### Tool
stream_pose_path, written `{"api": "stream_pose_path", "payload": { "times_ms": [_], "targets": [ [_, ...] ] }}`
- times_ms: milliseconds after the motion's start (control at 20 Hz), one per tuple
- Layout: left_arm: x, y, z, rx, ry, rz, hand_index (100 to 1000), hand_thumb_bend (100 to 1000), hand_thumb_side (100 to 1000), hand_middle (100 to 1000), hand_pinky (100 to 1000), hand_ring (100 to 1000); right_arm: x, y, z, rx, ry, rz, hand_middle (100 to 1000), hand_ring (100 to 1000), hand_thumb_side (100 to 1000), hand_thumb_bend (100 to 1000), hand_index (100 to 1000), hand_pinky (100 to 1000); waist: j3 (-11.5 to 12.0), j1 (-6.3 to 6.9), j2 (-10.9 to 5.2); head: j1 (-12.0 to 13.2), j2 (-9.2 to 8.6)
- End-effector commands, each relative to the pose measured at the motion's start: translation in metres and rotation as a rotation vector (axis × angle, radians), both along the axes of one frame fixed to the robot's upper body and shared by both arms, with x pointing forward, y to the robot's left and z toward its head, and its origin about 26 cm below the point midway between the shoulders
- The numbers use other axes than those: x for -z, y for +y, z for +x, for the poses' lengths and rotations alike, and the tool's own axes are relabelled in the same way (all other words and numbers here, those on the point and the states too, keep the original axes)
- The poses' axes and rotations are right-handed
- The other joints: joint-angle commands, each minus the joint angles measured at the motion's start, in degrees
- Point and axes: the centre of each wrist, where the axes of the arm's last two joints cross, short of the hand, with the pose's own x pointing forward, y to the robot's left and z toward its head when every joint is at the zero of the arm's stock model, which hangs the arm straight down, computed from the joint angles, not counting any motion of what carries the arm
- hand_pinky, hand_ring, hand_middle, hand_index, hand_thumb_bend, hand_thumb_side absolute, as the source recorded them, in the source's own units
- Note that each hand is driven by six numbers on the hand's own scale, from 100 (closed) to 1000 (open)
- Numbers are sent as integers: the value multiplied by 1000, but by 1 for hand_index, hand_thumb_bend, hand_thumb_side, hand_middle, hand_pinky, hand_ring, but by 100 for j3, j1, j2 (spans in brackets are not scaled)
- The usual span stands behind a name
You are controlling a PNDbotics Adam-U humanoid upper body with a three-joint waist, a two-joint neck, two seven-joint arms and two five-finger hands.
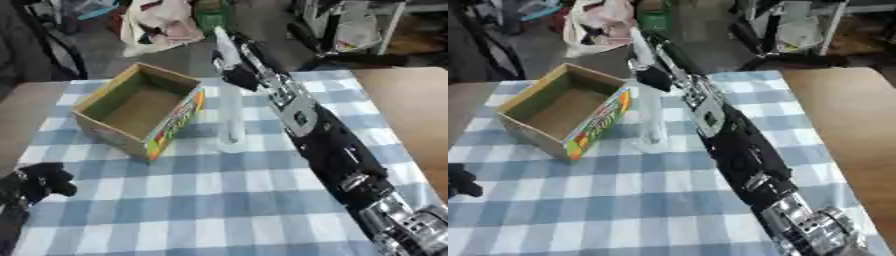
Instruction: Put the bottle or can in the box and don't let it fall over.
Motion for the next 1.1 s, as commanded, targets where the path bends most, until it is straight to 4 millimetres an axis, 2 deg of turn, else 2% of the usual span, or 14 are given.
{"api": "stream_pose_path", "payload": {
  "times_ms": [50, 300, 450, 900, 1100],
  "targets": [
    [-6, -2, 2, 16, -22, 1, 784, 211, 1000, 616, 641, 604, -12, -5, 3, -20, 9, 4, 957, 1000, 741, 100, 1000, 796, 15, 4, -40, -45, -96],
    [-7, -3, 2, 20, -23, 3, 785, 211, 1000, 617, 647, 605, -7, -5, 4, -47, 47, 11, 883, 1000, 681, 100, 1000, 732, 31, -9, -21, -60, -102],
    [-6, -3, 2, 22, -21, 5, 785, 211, 1000, 617, 651, 606, -11, -5, 4, -56, 37, 28, 837, 1000, 637, 100, 949, 700, 38, -16, -17, -66, -108],
    [-5, -4, 3, 28, -18, 13, 786, 210, 1000, 618, 660, 608, -25, -5, 4, -95, 32, 62, 822, 1000, 647, 100, 942, 686, 57, -40, -40, -94, -132],
    [-5, -4, 3, 28, -15, 14, 787, 211, 1000, 617, 663, 609, -28, -4, 3, -113, 38, 65, 787, 1000, 598, 100, 926, 656, 54, -45, -55, -98, -145]
  ]
}}
